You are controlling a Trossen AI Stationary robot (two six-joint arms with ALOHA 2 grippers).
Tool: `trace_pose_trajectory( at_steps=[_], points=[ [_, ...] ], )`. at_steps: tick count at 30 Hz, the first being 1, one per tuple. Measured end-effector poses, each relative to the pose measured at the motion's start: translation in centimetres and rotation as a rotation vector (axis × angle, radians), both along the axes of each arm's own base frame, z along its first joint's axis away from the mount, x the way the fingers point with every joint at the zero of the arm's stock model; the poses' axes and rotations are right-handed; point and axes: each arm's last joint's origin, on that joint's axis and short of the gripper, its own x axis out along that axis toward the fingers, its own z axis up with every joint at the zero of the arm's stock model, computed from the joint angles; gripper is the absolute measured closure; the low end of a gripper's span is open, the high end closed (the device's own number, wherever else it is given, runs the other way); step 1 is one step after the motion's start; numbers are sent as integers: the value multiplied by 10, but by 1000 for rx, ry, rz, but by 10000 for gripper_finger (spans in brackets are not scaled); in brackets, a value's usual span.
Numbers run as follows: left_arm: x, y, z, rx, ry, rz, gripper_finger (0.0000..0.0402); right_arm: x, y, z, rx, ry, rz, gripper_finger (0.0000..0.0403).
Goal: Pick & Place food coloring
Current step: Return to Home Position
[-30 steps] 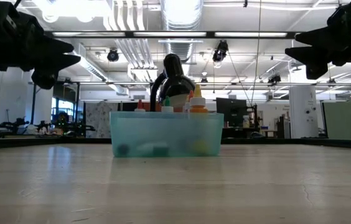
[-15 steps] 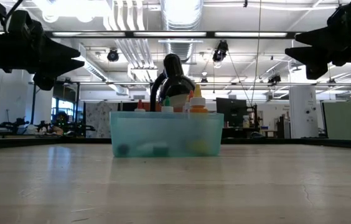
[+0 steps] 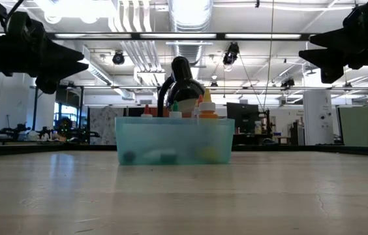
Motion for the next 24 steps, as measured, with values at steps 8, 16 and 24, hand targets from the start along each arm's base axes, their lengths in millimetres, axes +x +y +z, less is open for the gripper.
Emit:
trace_pose_trajectory(
  at_steps=[8, 16, 24],
  points=[
    [1, -5, -3, 242, 78, -149, 275, 0, 0, 0, 0, 0, 0, 202],
    [1, -11, -4, 323, 89, -214, 275, 0, 0, 0, 0, 0, 0, 202],
    [1, -13, -3, 316, 77, -239, 275, 0, 0, 0, 0, 0, 0, 202]
  ],
)
